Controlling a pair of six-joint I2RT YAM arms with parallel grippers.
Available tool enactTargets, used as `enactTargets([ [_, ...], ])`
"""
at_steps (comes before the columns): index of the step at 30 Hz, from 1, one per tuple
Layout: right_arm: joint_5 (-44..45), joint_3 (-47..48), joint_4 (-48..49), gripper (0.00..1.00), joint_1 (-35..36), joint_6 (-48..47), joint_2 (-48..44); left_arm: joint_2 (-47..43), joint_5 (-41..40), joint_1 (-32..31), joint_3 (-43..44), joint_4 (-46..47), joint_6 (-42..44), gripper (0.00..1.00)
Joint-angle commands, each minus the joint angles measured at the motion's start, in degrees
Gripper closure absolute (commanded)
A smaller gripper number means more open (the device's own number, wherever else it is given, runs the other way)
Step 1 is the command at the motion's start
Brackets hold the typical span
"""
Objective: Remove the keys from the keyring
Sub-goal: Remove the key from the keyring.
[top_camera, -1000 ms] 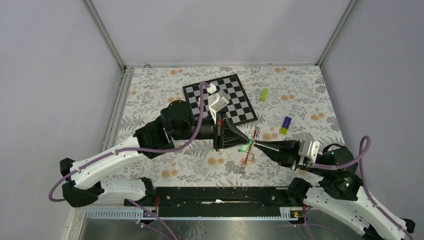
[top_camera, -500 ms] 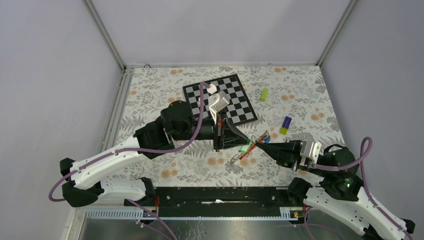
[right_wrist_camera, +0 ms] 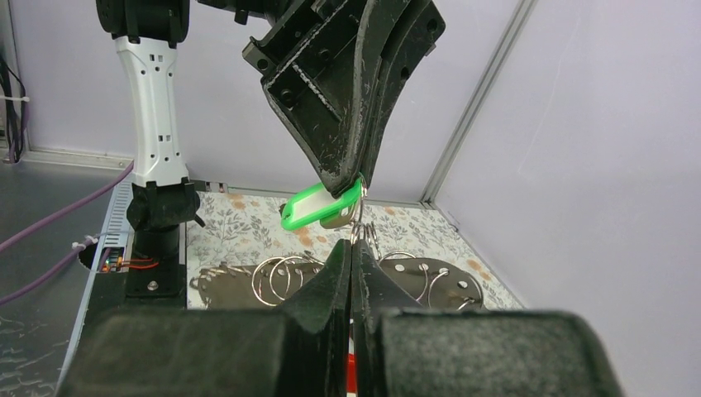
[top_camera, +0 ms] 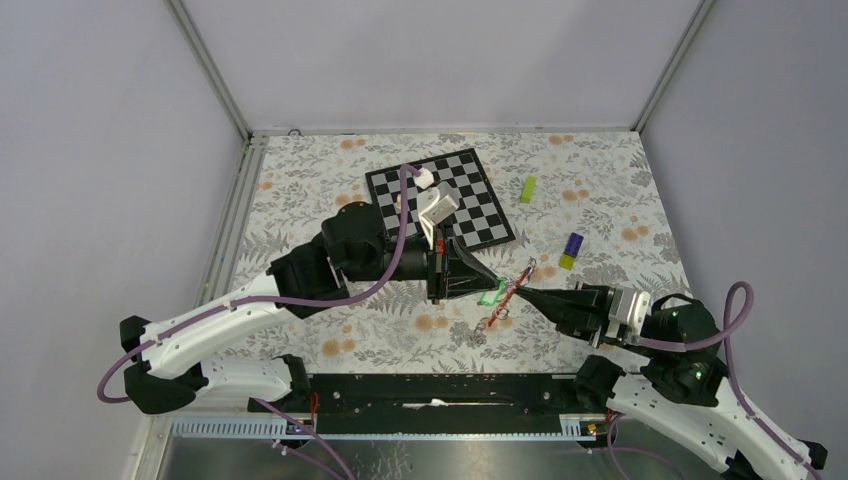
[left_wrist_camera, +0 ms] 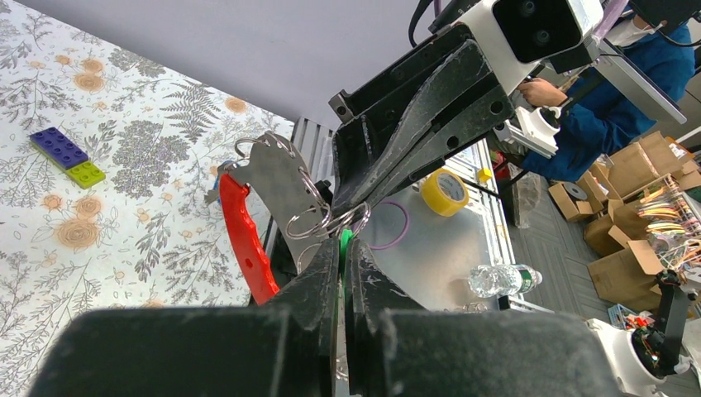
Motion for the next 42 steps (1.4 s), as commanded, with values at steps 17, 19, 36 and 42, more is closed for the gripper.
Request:
enactTargets([
  [17,-3.17,-1.10,12.60,1.00,0.24,3.20,-2.72,-1.21,-3.41,0.94,2.27,2.59,-0.55,1.00],
  [19,-3.16,-1.12,12.69,1.00,0.25,3.21,-2.72,-1.27,-3.42,0.94,2.19,2.47,-0.55,1.00],
  [36,-0.11,-0.70,10.03,0.68,0.24,1.95,-3.55,-1.74,-3.59,0.94,2.14,2.53,-0.55,1.00],
  [42,0.45,0.62,6.19,0.70,0.27,2.05,-0.13,-1.53,-3.39,1.02,2.34,2.57,-0.55,1.00],
])
